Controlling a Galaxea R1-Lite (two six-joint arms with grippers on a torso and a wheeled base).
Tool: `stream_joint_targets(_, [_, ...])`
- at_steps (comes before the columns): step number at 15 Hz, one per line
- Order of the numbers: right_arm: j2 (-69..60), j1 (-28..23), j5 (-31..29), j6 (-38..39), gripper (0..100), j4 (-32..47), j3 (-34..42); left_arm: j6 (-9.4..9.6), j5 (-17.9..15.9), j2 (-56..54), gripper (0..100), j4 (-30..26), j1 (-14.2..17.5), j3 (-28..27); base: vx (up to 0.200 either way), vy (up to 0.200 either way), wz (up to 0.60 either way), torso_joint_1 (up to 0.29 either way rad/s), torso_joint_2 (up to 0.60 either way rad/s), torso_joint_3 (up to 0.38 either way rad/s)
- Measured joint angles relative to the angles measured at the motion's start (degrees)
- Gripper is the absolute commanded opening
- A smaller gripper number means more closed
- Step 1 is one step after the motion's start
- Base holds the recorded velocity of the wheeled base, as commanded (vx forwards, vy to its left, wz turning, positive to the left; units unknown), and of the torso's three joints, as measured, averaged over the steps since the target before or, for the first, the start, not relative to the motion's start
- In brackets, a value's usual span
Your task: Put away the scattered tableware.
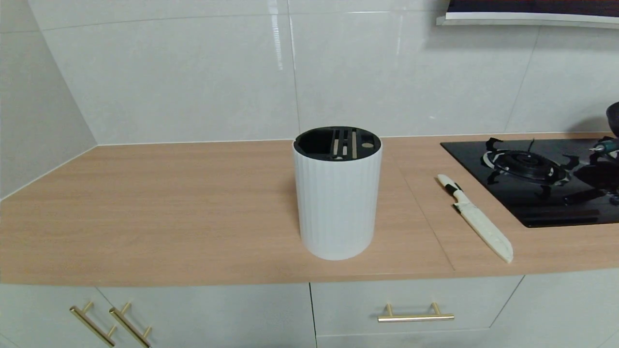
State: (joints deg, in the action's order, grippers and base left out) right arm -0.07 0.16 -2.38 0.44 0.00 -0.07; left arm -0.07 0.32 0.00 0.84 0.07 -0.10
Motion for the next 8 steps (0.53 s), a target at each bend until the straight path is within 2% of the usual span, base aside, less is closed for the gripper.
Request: stream_joint_targets(8, [0.00, 0.00, 0.00, 0.00, 100, 0.00, 0.00, -0.04, 0.00, 0.00, 100, 0.00, 0.00, 0.00, 0.000, 0.000, 0.00, 0.222, -0.53, -0.310])
